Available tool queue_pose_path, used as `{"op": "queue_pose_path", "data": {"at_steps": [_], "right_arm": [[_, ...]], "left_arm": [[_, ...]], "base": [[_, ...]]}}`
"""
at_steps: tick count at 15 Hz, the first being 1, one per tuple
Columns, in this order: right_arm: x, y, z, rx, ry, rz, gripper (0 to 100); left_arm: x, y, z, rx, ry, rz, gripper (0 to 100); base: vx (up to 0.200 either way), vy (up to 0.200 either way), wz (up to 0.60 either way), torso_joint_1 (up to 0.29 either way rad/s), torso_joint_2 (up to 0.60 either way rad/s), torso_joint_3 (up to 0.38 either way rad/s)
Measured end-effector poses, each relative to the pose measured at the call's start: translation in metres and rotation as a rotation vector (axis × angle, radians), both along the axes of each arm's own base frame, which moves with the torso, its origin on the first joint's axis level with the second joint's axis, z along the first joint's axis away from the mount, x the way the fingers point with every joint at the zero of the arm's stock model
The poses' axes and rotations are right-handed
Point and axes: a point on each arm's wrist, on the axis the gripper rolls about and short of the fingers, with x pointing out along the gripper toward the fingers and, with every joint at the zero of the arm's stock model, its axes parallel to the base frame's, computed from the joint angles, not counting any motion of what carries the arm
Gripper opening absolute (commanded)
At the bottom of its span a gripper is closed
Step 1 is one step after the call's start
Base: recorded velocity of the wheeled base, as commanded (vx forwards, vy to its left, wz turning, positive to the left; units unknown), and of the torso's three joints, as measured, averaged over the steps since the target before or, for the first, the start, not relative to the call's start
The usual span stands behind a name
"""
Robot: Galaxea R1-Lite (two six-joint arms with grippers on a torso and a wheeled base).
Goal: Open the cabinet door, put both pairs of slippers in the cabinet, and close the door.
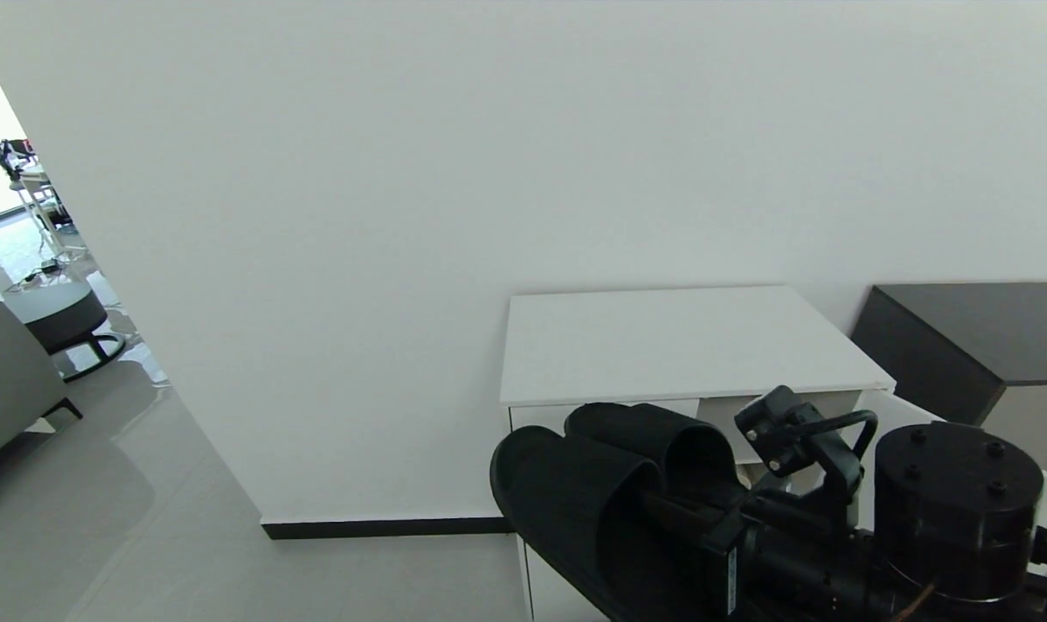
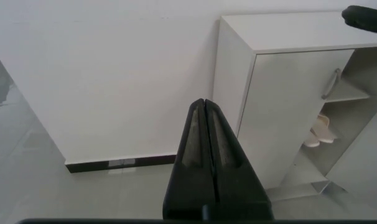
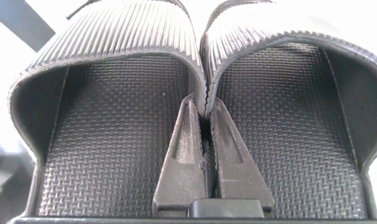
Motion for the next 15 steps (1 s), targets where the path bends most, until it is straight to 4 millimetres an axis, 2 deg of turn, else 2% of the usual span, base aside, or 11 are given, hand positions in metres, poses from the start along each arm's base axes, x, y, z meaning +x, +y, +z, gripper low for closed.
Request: {"op": "queue_pose_path", "data": {"at_steps": [15], "right_arm": [[-0.014,-0.018,-0.022,-0.049,0.043,0.066,0]], "left_arm": [[0.000,0.000,0.000,-0.004,0.001,-0.001,0]], "base": [[0.000,-0.200,0.00,0.002,0.00,0.003]]}}
